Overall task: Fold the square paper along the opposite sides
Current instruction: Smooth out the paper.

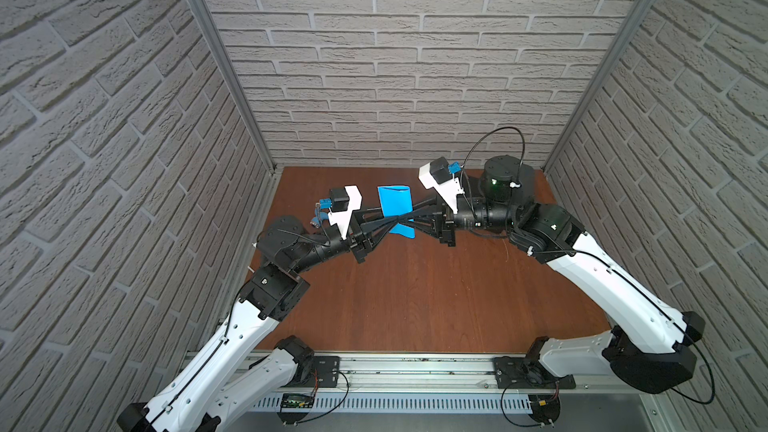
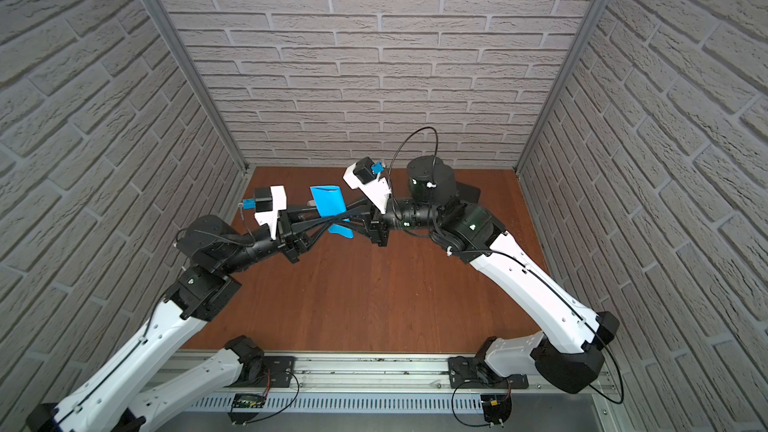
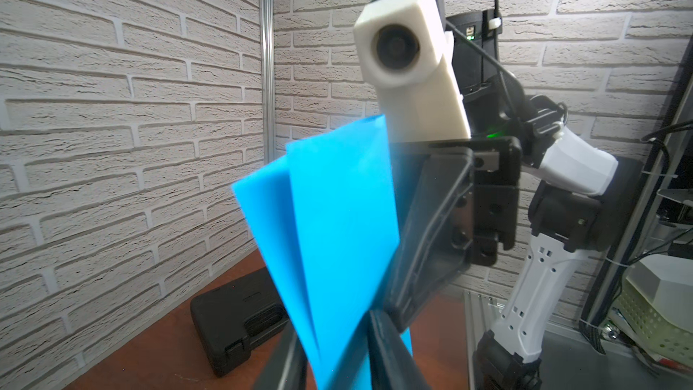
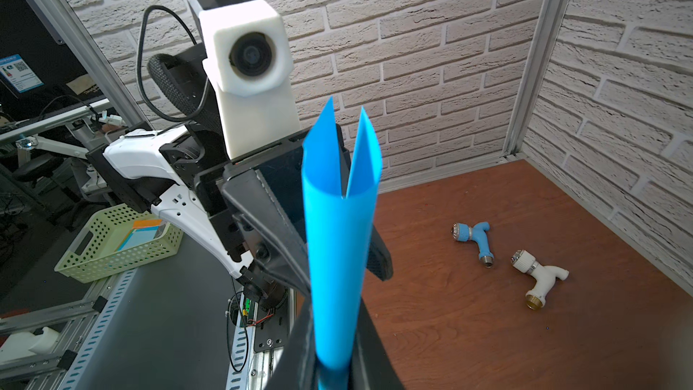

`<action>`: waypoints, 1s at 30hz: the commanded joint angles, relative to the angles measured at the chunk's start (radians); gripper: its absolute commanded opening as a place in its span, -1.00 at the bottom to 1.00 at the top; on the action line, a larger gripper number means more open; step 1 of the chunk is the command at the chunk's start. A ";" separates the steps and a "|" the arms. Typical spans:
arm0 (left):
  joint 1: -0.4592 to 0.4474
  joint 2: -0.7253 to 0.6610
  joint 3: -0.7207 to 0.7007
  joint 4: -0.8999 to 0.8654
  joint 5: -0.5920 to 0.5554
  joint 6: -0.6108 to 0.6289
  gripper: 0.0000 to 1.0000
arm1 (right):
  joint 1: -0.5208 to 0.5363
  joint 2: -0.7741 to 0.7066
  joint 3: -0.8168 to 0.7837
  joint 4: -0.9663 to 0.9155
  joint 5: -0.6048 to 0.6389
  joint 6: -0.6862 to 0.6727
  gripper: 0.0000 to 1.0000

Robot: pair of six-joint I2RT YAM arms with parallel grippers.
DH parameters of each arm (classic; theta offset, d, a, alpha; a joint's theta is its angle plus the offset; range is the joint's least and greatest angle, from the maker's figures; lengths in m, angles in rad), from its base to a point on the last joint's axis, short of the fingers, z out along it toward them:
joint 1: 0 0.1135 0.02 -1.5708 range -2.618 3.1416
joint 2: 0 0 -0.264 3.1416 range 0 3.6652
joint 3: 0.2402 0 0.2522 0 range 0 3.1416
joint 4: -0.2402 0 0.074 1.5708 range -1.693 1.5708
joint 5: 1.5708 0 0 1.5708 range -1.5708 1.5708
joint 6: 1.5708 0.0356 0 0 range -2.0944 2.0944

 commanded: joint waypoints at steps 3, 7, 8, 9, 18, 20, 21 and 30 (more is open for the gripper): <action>-0.003 -0.020 -0.019 0.094 0.078 -0.034 -0.34 | -0.001 0.004 0.023 0.023 0.060 -0.016 -0.66; -0.002 -0.021 -0.027 0.123 0.088 -0.055 -0.35 | -0.002 0.001 0.024 0.021 0.075 -0.020 -0.66; -0.003 -0.021 -0.030 0.128 0.089 -0.059 -0.35 | -0.002 0.000 0.024 0.021 0.076 -0.021 -0.67; -0.002 -0.021 -0.033 0.134 0.089 -0.062 -0.36 | -0.002 -0.001 0.024 0.021 0.079 -0.022 -0.67; -0.002 -0.034 -0.053 0.156 0.088 -0.083 -0.39 | -0.002 -0.006 0.024 0.015 0.103 -0.035 -0.68; -0.003 -0.038 -0.056 0.159 0.087 -0.085 -0.39 | -0.001 -0.006 0.023 0.014 0.106 -0.037 -0.68; -0.004 -0.041 -0.058 0.161 0.086 -0.086 -0.39 | -0.002 -0.004 0.023 0.014 0.106 -0.036 -0.68; -0.003 -0.046 -0.049 0.132 0.056 -0.058 -0.39 | -0.002 -0.001 0.023 0.014 0.093 -0.032 -0.67</action>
